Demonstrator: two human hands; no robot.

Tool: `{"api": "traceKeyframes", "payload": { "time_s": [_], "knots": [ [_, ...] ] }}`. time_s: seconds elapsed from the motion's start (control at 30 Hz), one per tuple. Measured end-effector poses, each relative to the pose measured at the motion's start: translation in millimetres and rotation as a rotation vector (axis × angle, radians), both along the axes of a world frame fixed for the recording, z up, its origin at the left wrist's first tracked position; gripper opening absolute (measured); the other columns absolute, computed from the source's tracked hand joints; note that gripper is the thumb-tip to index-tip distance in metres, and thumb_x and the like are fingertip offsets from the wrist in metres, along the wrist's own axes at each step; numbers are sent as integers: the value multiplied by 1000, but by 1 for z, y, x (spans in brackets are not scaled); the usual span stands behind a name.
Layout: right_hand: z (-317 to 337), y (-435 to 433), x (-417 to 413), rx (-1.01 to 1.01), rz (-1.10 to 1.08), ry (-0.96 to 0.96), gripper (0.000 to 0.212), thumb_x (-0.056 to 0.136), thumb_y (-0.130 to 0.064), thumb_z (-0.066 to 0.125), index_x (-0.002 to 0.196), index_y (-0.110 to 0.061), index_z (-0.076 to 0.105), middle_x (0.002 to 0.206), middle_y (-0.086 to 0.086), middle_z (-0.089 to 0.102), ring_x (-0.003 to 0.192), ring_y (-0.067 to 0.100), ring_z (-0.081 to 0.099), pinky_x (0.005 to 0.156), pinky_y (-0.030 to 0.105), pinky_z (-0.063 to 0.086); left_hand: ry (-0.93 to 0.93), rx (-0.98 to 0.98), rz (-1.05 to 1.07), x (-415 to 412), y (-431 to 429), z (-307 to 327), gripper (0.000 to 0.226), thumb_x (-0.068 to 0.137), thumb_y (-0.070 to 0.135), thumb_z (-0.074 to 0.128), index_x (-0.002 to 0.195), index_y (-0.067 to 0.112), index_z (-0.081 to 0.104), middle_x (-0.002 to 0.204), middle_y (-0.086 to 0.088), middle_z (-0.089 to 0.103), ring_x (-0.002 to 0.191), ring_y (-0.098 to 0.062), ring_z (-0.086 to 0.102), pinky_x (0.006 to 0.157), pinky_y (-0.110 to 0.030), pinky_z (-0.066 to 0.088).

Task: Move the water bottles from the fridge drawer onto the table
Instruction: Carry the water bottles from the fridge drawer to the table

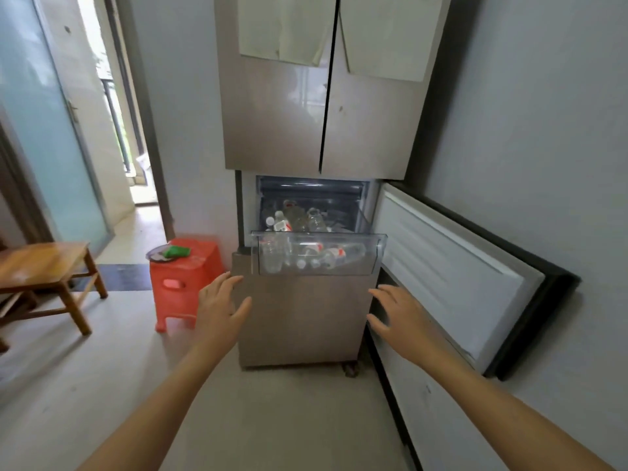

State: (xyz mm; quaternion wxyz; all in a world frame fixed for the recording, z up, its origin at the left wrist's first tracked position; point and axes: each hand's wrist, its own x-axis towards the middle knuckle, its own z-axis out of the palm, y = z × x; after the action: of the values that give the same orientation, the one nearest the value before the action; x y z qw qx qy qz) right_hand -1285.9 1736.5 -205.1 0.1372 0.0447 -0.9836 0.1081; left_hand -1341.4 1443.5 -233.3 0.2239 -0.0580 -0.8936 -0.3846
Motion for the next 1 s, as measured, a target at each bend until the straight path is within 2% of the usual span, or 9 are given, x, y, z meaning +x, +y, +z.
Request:
{"api": "traceKeyframes", "payload": {
  "time_s": [0.17,0.3,0.5,0.7,0.8,0.87,0.93,1.0],
  "knots": [
    [-24,5,-76,-1,79,-93,50,94,-35,45,141,-20,33,148,0,30,138,14,24,108,30,24,-52,-7,80,-41,9,-15,39,83,11,64,121,4,56,134,-18,49,124,-36,41,104,-45,31],
    [-38,-3,-162,-12,139,-144,51,95,-36,44,142,-21,31,150,-1,27,139,14,21,111,32,21,-100,-38,165,-112,-10,-36,42,82,12,66,123,5,55,133,-18,51,123,-36,43,104,-48,33],
    [-36,-5,-265,20,176,-178,49,94,-32,47,141,-22,34,146,-1,32,137,16,26,109,30,23,-169,25,161,-224,-16,-43,39,84,11,63,121,3,56,129,-20,52,119,-37,47,102,-52,38],
    [-4,19,-357,-218,2,-60,47,91,-26,54,135,-15,43,138,2,43,129,18,37,107,31,29,-167,70,87,-330,5,-13,37,87,16,59,123,9,54,132,-14,51,122,-33,45,105,-49,34],
    [-14,29,-377,-272,-32,-85,46,89,-24,57,133,-15,46,135,3,46,126,19,40,105,31,31,-188,93,0,-359,25,-11,35,86,21,59,119,9,55,127,-13,53,118,-32,46,103,-49,37],
    [-24,40,-393,-279,-31,-130,45,90,-23,57,133,-14,46,135,4,46,126,19,40,104,28,31,-198,95,-46,-374,38,-11,34,86,16,61,119,9,55,126,-12,53,119,-30,45,104,-46,37],
    [-28,52,-411,-318,-34,-163,45,90,-22,56,133,-14,44,135,4,45,126,19,39,102,25,31,-204,129,-56,-389,52,-5,30,87,12,58,117,12,56,117,-9,54,113,-28,47,98,-42,39],
    [-28,63,-430,-347,-32,-160,46,90,-20,57,134,-13,44,135,6,45,125,19,41,99,22,31,-164,164,-54,-402,64,7,27,89,13,56,115,15,56,103,-2,53,99,-24,50,89,-41,43]
  ]
}}
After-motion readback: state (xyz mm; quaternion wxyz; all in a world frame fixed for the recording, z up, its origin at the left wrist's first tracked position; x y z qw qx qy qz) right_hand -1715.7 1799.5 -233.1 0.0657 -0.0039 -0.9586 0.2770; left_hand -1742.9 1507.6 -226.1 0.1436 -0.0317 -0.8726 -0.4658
